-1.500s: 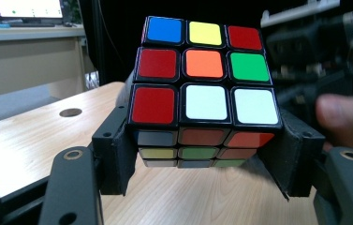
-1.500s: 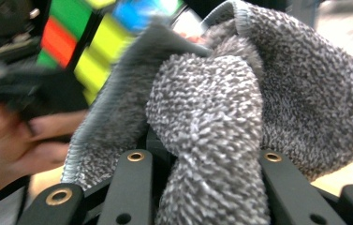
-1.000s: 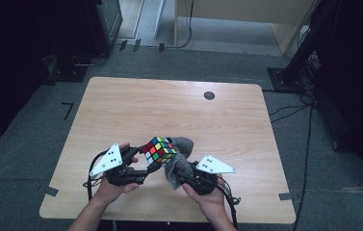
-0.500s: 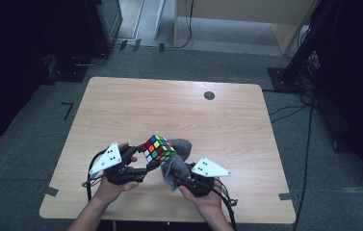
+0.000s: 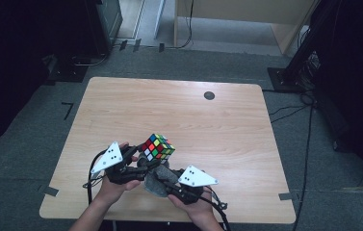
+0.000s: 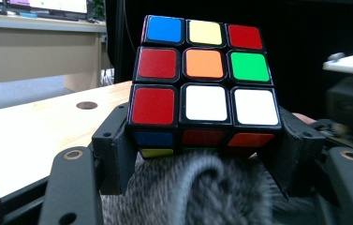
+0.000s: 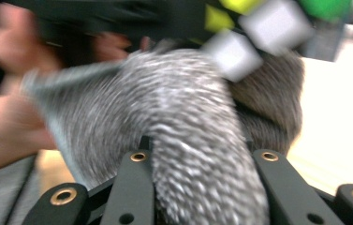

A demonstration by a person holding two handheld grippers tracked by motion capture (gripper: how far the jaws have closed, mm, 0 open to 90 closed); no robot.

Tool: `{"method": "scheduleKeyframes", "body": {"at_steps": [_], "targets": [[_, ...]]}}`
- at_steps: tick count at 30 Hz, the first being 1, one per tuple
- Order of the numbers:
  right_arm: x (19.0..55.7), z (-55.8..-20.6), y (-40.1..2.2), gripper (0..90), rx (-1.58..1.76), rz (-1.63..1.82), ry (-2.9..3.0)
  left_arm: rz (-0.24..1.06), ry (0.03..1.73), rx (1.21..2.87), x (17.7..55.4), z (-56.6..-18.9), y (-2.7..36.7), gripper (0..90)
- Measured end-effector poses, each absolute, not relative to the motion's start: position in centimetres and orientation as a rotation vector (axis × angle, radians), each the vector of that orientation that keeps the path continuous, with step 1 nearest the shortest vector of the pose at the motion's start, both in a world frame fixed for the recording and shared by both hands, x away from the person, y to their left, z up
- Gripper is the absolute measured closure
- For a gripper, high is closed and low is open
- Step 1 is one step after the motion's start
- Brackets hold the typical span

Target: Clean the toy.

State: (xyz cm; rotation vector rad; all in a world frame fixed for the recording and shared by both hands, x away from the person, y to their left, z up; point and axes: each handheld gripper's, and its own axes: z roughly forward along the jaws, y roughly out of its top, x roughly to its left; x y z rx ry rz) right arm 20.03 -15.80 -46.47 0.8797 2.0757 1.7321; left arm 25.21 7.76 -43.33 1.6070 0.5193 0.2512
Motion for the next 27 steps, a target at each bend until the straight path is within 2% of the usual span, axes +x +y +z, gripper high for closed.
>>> {"method": "scheduleKeyframes", "body": {"at_steps": [18, 27], "targets": [[24.2, -49.1, -22.2, 66.4, 1.223, 1.340, 1.949, 0.246, 0.572, 1.607, 25.9, -43.5, 8.5, 34.1], [25.2, -49.0, -23.8, 36.5, 1.252, 1.322, 1.990, 0.237, 0.602, 1.621, 26.3, -43.7, 8.8, 34.1]]}}
